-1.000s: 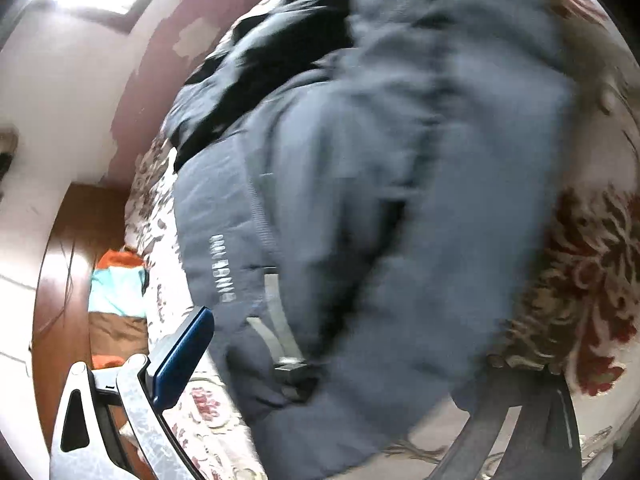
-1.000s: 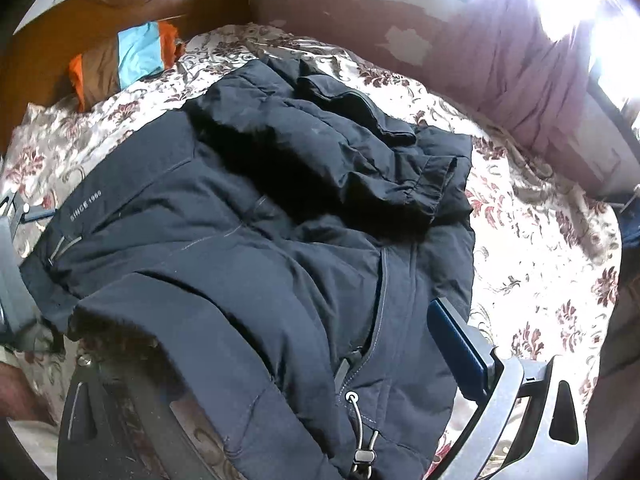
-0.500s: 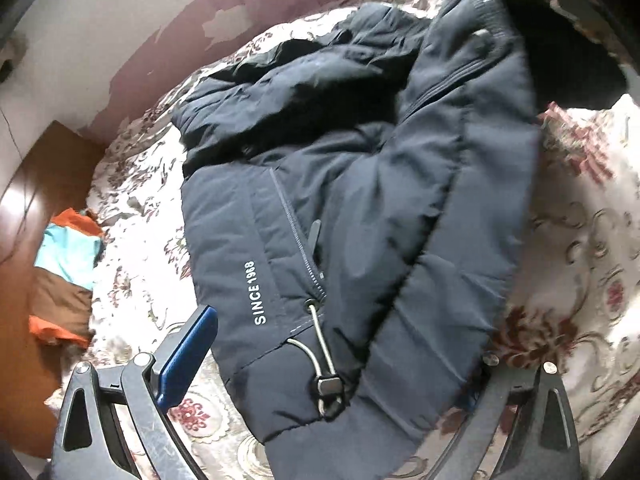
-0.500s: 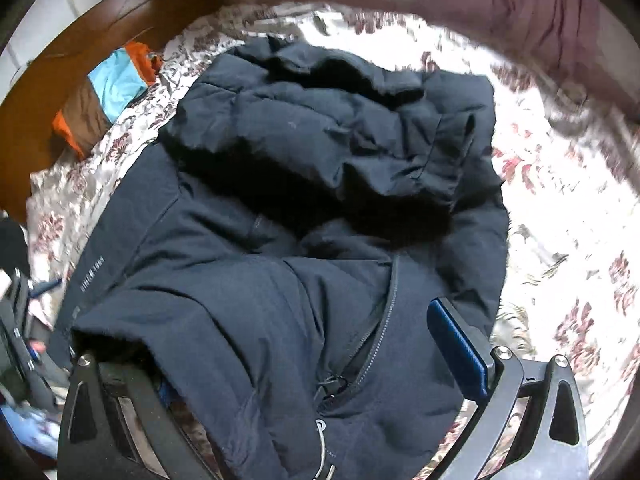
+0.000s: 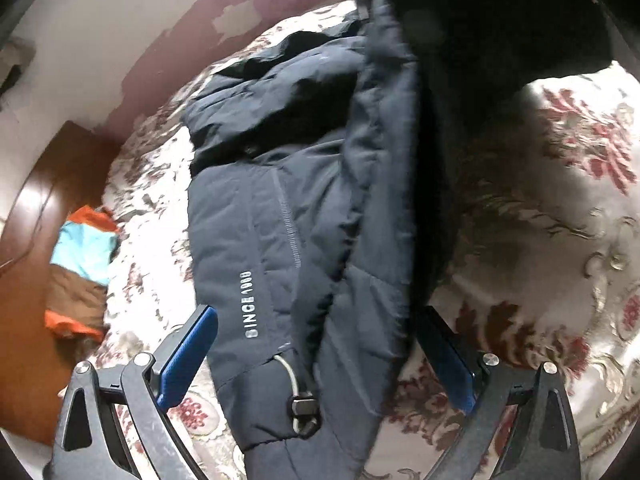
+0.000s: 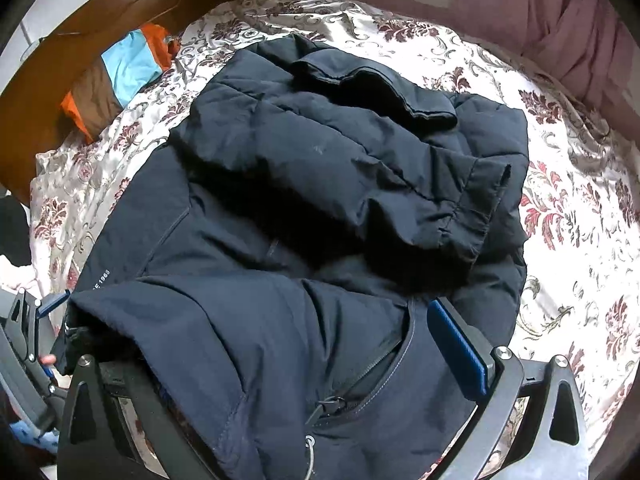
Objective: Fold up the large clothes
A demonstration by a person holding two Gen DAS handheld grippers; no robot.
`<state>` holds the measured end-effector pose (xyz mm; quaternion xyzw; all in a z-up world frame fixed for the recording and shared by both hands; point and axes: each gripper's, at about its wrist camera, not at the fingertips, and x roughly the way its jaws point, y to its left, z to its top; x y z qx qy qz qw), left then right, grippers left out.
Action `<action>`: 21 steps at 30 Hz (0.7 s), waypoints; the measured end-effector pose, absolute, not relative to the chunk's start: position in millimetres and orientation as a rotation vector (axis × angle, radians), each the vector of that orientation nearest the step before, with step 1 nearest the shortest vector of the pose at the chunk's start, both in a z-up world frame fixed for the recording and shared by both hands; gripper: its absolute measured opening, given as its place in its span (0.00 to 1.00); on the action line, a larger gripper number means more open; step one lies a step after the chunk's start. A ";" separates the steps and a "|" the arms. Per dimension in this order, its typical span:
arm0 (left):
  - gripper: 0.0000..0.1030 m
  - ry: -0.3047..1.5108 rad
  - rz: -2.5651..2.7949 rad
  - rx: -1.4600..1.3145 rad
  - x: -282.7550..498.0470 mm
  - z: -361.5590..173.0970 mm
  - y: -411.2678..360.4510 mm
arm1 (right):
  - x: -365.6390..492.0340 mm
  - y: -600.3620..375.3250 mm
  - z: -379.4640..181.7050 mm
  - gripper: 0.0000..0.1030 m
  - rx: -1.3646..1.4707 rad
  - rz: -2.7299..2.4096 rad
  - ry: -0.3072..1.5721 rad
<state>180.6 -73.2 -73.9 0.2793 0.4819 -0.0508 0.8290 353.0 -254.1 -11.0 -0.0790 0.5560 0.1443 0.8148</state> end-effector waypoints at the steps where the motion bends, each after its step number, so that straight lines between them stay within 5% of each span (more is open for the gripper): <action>1: 0.96 1.020 -0.097 0.592 181.5 -73.0 -72.3 | 352.2 -256.2 -11.5 0.98 -0.159 0.308 1.187; 18: 0.59 0.964 -0.095 0.529 219.3 -37.3 -58.0 | 310.5 -302.5 -28.7 0.98 -0.012 0.220 1.229; 21: 0.58 0.946 -0.088 0.529 225.4 -30.1 -58.6 | 286.9 -302.4 -31.7 0.98 -0.069 0.208 1.228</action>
